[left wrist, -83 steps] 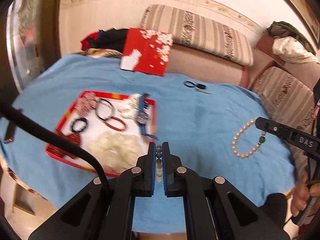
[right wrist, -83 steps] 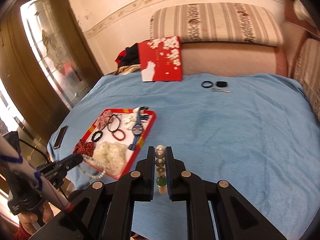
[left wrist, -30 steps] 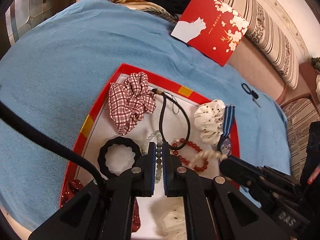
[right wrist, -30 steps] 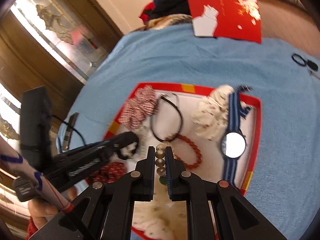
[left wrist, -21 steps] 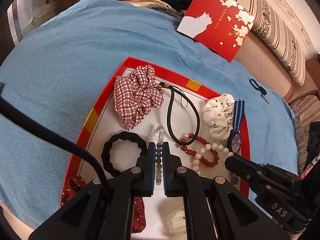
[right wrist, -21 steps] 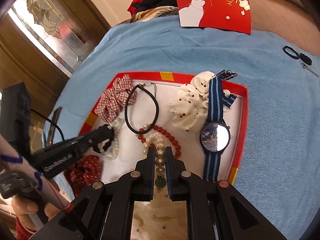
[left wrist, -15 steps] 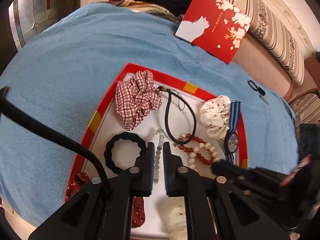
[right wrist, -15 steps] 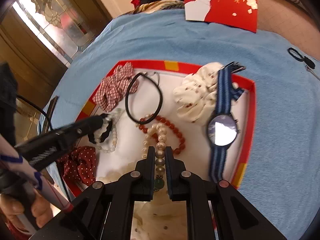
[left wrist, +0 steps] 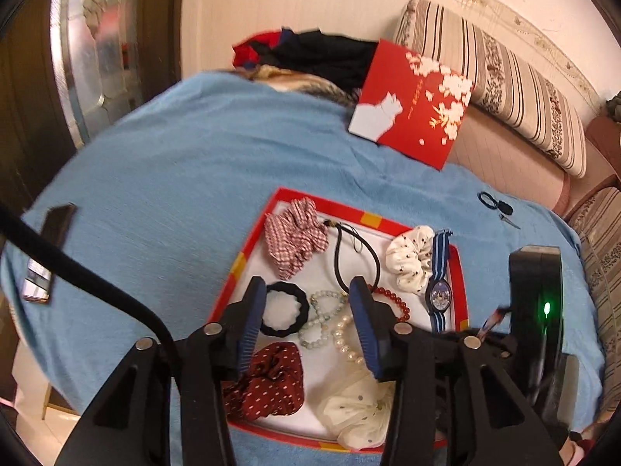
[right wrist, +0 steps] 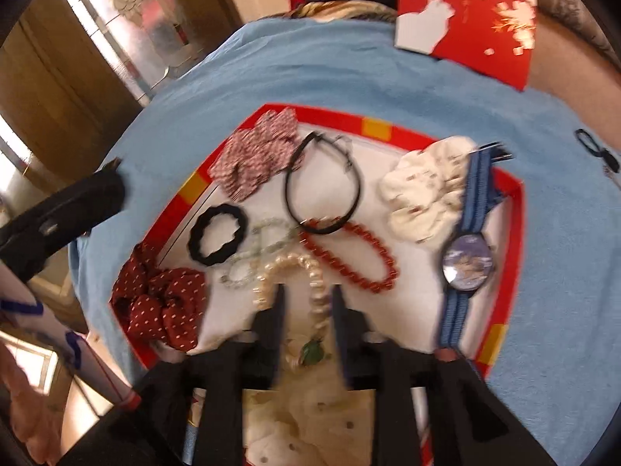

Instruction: Organize jewelry

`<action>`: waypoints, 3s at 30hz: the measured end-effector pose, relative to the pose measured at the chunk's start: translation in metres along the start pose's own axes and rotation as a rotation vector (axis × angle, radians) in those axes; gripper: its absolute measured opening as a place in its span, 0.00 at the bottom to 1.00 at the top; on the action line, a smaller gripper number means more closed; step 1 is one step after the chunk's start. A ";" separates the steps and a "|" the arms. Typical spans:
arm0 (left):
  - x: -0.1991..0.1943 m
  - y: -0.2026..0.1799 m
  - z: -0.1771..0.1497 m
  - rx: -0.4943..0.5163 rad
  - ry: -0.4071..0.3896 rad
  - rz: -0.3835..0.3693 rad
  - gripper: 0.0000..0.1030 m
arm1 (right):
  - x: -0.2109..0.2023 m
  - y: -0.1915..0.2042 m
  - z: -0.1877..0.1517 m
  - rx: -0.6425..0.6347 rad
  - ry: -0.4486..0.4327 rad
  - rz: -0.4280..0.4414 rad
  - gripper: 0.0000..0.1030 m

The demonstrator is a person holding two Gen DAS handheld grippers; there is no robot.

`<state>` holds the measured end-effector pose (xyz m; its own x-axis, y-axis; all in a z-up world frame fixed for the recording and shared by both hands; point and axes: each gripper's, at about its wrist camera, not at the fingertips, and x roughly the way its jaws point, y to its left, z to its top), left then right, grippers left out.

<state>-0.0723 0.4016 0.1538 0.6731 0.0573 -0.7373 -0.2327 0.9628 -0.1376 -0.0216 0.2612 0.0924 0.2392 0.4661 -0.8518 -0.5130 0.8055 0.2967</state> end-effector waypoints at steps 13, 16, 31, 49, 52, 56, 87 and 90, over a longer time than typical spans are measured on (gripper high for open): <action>-0.096 -0.043 -0.029 0.091 -0.286 0.220 0.72 | -0.120 -0.038 -0.029 0.052 -0.217 -0.063 0.56; -0.111 -0.059 -0.036 0.102 -0.312 0.234 0.76 | -0.143 -0.048 -0.048 0.064 -0.244 -0.091 0.58; -0.184 -0.116 -0.076 -0.010 -0.472 0.336 1.00 | -0.217 -0.078 -0.119 0.101 -0.349 -0.194 0.61; -0.205 -0.127 -0.094 0.004 -0.400 0.274 1.00 | -0.245 -0.049 -0.144 0.048 -0.379 -0.280 0.66; -0.201 -0.123 -0.096 -0.002 -0.376 0.259 1.00 | -0.241 -0.046 -0.144 0.038 -0.370 -0.296 0.66; -0.193 -0.119 -0.097 -0.007 -0.349 0.256 1.00 | -0.235 -0.046 -0.143 0.035 -0.353 -0.303 0.67; -0.104 -0.053 -0.098 -0.116 -0.128 0.248 1.00 | -0.153 -0.021 -0.110 -0.038 -0.155 -0.391 0.69; -0.099 -0.047 -0.099 -0.123 -0.116 0.249 1.00 | -0.148 -0.017 -0.107 -0.050 -0.146 -0.395 0.70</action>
<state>-0.1974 0.3248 0.1680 0.6584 0.3244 -0.6792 -0.4792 0.8765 -0.0459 -0.1362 0.1397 0.1670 0.5377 0.1755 -0.8247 -0.3974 0.9154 -0.0643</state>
